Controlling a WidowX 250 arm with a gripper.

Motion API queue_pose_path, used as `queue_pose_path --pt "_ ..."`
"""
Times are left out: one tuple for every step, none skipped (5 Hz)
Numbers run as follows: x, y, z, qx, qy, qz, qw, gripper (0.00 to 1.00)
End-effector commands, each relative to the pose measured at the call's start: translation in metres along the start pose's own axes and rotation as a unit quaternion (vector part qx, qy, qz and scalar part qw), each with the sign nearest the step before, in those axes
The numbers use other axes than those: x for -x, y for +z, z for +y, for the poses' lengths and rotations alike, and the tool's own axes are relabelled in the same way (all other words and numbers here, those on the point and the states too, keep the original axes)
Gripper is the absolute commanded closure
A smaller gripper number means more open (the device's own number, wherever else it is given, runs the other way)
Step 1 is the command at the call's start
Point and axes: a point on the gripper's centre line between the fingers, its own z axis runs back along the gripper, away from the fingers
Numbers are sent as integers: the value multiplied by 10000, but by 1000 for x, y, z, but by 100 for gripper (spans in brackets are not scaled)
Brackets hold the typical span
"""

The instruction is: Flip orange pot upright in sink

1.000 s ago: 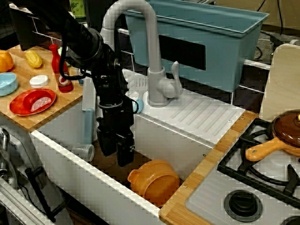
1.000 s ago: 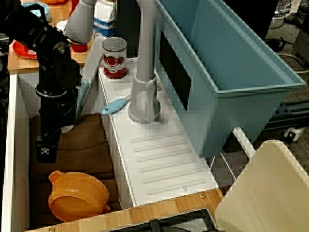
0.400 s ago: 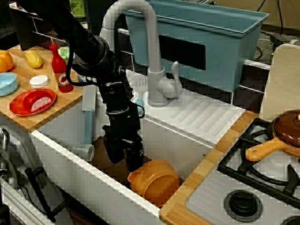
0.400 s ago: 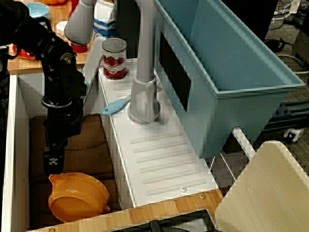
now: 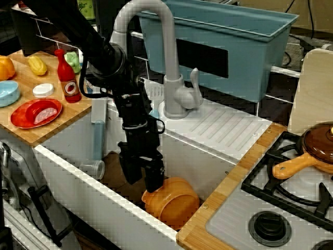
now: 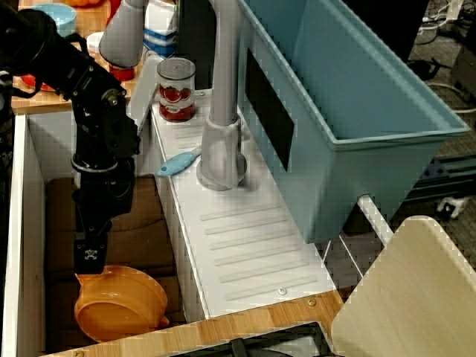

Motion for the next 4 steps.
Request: queue_pose_path --pt "-8 10 -5 -6 -42 -134 9999 0" --pt "-6 10 -5 43 -10 -194 9998 0" --pt "-3 10 -4 73 29 -241 9997 0" --pt "-4 10 -4 125 6 -265 9996 0"
